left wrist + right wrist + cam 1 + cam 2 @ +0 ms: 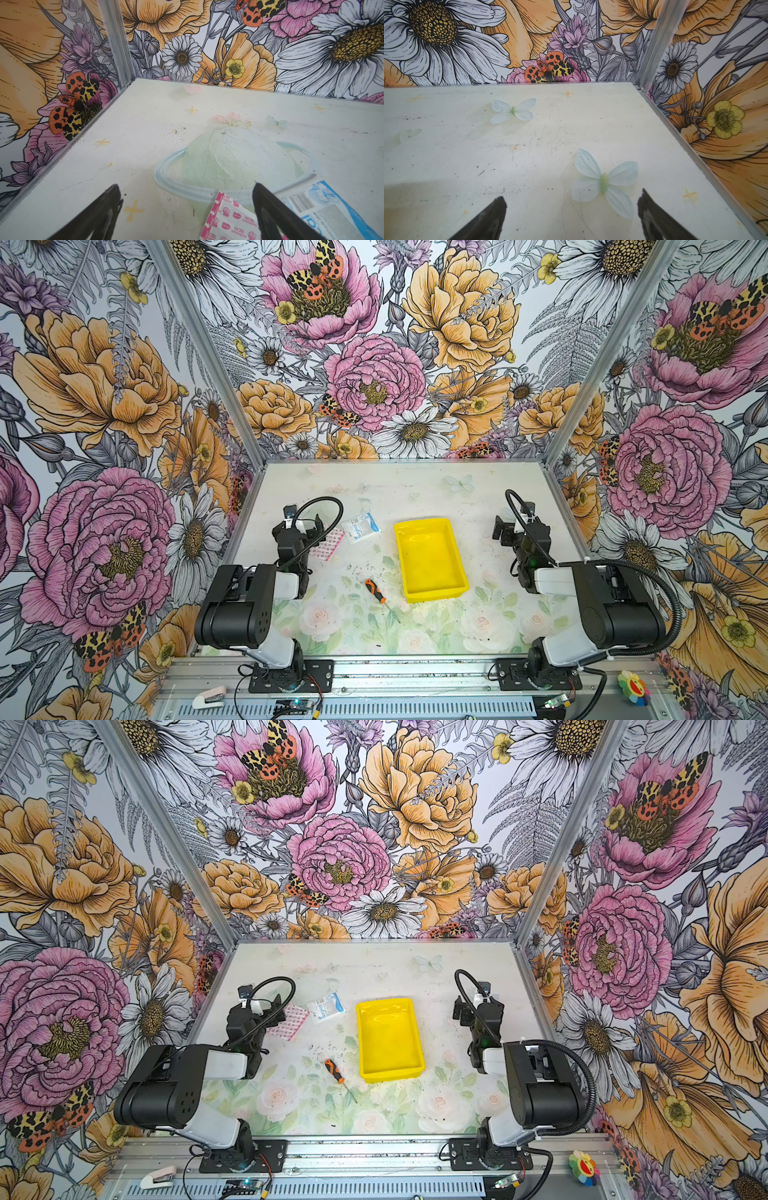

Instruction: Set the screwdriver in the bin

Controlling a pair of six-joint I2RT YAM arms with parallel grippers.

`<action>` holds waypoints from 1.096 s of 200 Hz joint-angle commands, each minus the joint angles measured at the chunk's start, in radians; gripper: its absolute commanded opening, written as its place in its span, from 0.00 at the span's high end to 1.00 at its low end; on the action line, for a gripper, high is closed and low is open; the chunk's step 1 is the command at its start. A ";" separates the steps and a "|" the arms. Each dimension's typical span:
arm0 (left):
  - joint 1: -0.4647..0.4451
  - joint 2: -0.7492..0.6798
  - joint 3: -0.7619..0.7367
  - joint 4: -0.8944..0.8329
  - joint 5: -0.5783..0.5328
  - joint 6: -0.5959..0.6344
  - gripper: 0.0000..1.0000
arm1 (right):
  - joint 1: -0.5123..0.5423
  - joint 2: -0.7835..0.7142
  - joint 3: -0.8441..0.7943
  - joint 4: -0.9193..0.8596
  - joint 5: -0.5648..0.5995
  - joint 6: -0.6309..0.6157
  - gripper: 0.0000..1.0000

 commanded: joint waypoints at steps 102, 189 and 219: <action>0.005 0.002 0.016 0.018 0.024 0.014 0.01 | -0.009 0.000 -0.004 0.043 -0.014 -0.011 0.01; 0.007 -0.061 0.011 -0.024 0.023 0.010 0.01 | -0.009 -0.039 0.000 0.005 0.008 -0.006 0.01; 0.019 -0.091 -0.001 -0.030 0.027 -0.001 0.01 | -0.006 -0.089 0.010 -0.056 0.010 -0.004 0.00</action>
